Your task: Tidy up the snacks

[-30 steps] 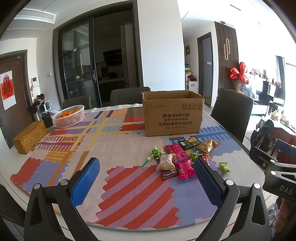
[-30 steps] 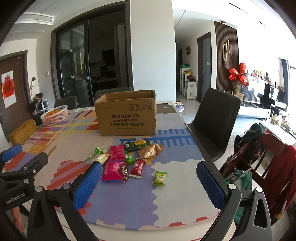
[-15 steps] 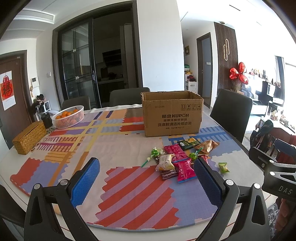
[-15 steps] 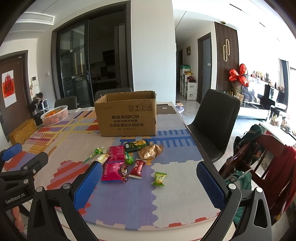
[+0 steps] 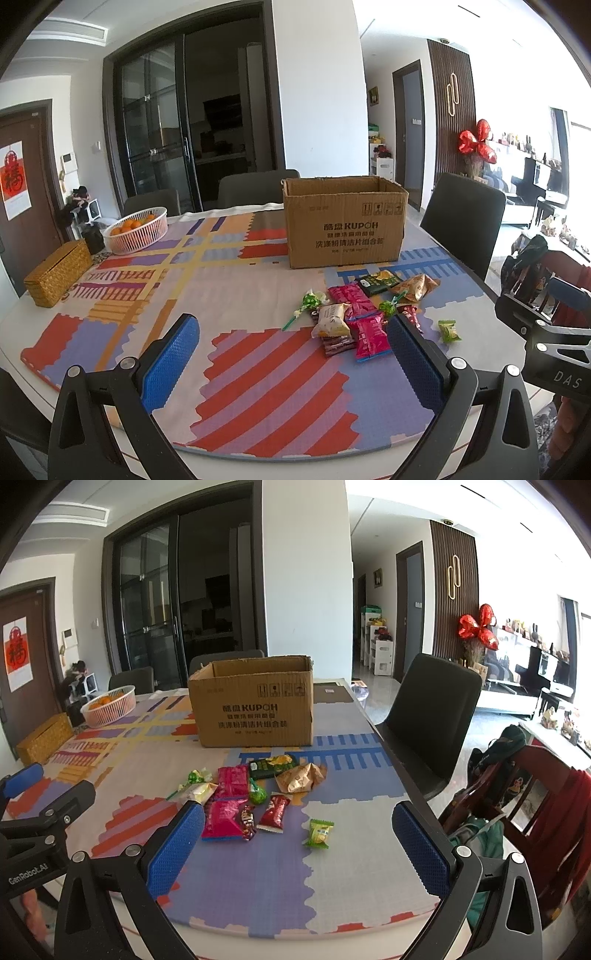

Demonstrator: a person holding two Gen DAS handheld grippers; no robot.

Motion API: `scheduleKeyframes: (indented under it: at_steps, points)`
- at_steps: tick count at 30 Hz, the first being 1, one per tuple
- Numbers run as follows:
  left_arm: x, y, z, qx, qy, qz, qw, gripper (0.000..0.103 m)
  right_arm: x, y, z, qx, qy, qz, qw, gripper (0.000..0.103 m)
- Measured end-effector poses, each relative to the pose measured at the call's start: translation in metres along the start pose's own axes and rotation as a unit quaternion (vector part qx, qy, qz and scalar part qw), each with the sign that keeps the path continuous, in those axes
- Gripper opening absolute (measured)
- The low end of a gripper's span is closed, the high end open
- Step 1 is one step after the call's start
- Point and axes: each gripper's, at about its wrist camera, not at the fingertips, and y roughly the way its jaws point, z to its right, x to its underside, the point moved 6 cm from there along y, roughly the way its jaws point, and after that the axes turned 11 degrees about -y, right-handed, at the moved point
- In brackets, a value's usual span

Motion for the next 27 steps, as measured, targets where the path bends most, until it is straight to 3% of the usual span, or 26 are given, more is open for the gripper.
scheduleKeyframes:
  at_steps: [13, 18, 24, 27]
  points:
    - [0.016, 0.038, 0.011, 0.015, 0.018, -0.052, 0.9984, 0.102, 0.013, 0.031, 0.004, -0.01, 0.006, -0.046, 0.999, 0.102]
    - [0.024, 0.06, 0.025, 0.033, 0.031, -0.081, 0.9957, 0.088, 0.022, 0.054, 0.01, -0.011, 0.013, -0.074, 0.997, 0.102]
    - [0.029, 0.086, 0.039, 0.055, 0.032, -0.102, 0.9927, 0.079, 0.032, 0.077, 0.014, -0.015, 0.025, -0.104, 0.994, 0.089]
    - [0.033, 0.097, 0.047, 0.063, 0.039, -0.116, 0.9905, 0.07, 0.034, 0.087, 0.013, -0.002, 0.007, -0.112, 0.994, 0.086]
